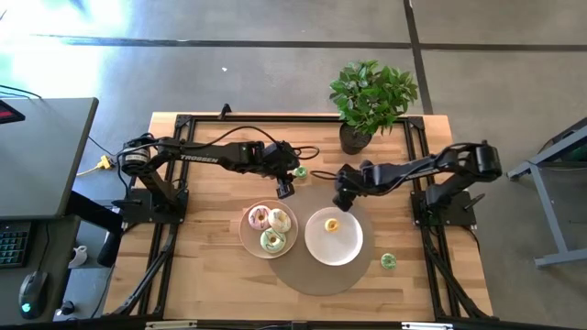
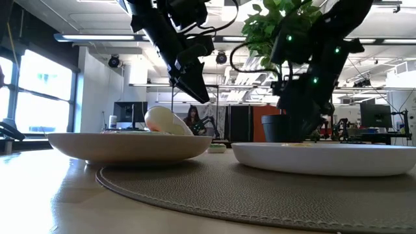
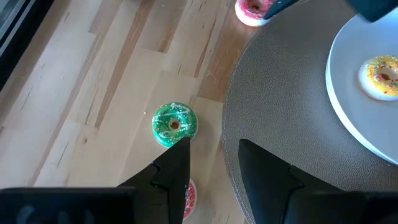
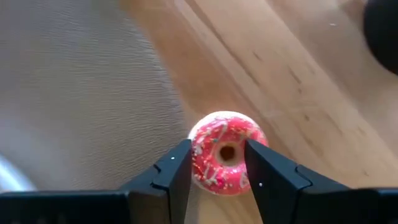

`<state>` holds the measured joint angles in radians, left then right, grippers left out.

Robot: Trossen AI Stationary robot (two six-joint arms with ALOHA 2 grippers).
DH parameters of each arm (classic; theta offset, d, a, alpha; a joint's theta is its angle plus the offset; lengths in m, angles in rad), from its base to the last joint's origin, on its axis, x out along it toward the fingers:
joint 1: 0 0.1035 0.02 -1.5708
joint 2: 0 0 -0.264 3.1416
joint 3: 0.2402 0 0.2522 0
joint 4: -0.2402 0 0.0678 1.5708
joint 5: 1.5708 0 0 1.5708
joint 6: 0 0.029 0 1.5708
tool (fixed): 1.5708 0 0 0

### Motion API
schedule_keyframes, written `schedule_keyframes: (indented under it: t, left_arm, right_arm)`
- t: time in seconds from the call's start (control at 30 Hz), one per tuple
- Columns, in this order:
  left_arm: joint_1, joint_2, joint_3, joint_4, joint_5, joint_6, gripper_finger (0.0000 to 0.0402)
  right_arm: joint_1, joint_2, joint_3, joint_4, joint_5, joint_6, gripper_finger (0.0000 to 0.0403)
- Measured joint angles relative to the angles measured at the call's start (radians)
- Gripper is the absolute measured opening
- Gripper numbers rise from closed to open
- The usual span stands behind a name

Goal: Pick & Place donuts
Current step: Put the right small pink donut on the white plate

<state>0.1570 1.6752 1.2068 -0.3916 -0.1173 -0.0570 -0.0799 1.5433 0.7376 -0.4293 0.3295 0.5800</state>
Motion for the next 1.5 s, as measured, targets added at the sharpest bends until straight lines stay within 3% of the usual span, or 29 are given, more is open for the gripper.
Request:
schedule_keyframes:
  t: [0.17, 0.4, 0.6, 0.87, 1.2, 1.37, 1.5]
  left_arm:
    - [0.000, 0.000, 0.000, 0.000, 0.000, 0.000, 0.0133]
    - [0.000, 0.000, 0.000, 0.000, 0.000, 0.000, 0.0133]
    - [0.000, 0.000, 0.000, 0.000, 0.000, 0.000, 0.0133]
    - [0.000, 0.000, 0.000, 0.000, 0.000, 0.000, 0.0133]
    - [0.000, 0.000, 0.001, 0.000, 0.025, 0.000, 0.0133]
    - [0.000, 0.000, 0.001, 0.000, 0.031, -0.001, 0.0133]
    - [0.000, 0.000, 0.001, -0.032, 0.024, 0.008, 0.0133]
  right_arm:
    - [-0.005, 0.027, 0.000, 0.002, 0.019, -0.001, 0.0127]
    - [-0.006, 0.010, 0.000, -0.001, -0.023, -0.054, 0.0012]
    - [0.026, -0.079, 0.000, 0.000, -0.098, -0.038, 0.0009]
    - [0.247, -0.238, 0.000, 0.036, -0.127, 0.025, 0.0003]
    - [0.484, -0.144, 0.000, 0.053, -0.096, 0.215, 0.0005]
    - [0.522, -0.121, 0.000, 0.049, -0.136, 0.213, 0.0009]
    - [0.523, -0.121, 0.000, 0.048, -0.149, 0.228, 0.0038]
